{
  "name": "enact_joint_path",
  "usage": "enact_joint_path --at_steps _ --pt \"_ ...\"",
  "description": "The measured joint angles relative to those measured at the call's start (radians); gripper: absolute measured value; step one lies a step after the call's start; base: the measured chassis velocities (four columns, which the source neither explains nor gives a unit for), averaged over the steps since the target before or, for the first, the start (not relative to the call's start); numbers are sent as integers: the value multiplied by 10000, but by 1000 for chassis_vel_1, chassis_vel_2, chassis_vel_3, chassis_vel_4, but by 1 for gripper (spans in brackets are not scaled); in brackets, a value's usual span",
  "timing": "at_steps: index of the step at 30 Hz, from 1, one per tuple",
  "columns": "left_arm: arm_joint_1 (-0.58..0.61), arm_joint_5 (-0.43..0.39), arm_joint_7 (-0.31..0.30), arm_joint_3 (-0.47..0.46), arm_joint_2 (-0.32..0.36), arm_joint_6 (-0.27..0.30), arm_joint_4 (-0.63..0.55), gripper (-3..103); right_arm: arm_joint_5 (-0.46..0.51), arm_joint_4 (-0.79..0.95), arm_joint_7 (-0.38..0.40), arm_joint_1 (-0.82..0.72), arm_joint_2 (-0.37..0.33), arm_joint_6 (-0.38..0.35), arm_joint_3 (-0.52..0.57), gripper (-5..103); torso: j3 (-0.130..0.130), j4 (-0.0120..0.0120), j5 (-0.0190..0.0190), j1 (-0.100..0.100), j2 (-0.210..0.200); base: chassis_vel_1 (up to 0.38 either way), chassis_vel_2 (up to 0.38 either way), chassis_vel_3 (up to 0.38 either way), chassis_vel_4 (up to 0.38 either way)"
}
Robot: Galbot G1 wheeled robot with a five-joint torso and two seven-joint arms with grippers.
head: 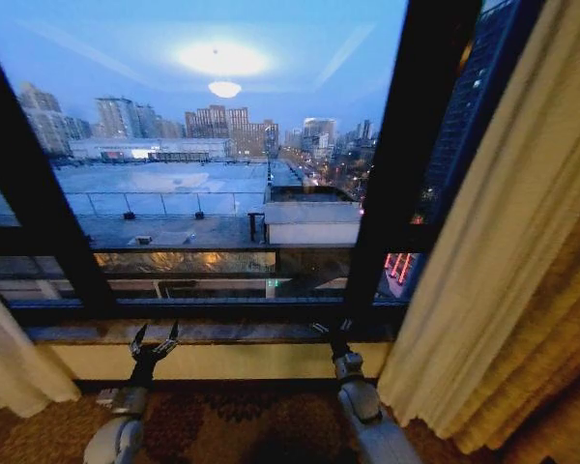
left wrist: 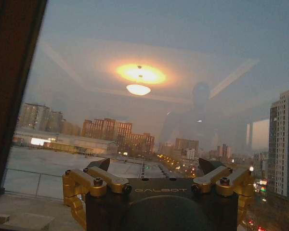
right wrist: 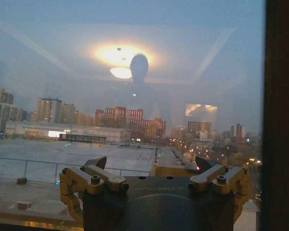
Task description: Open the curtains by pulling them apart, changing their state from closed to fully open.
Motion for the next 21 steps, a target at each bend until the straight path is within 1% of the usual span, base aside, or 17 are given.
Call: enact_joint_path --at_steps 1,6,11,15,21 --pt "-1 0 0 0 0 0 0 100 0 0 0 0 0 0 0 100 1 0 6 2 -1 354 367 -353 -332" --pt "0 0 0 0 0 0 0 100 0 0 0 0 -1 0 1 100 -1 -1 -3 -1 1 309 335 -313 -350" --pt "0 0 0 0 0 0 0 100 0 -2 0 0 -1 1 1 100 -1 0 3 -2 0 393 343 -374 -335" --pt "0 0 0 0 0 0 0 100 0 -2 0 1 -1 2 2 100 -1 -1 -2 -1 1 373 346 -356 -345" --pt "0 0 0 0 0 0 0 100 0 -1 -1 1 -1 2 1 100 -1 -1 0 -1 1 346 380 -358 -368"
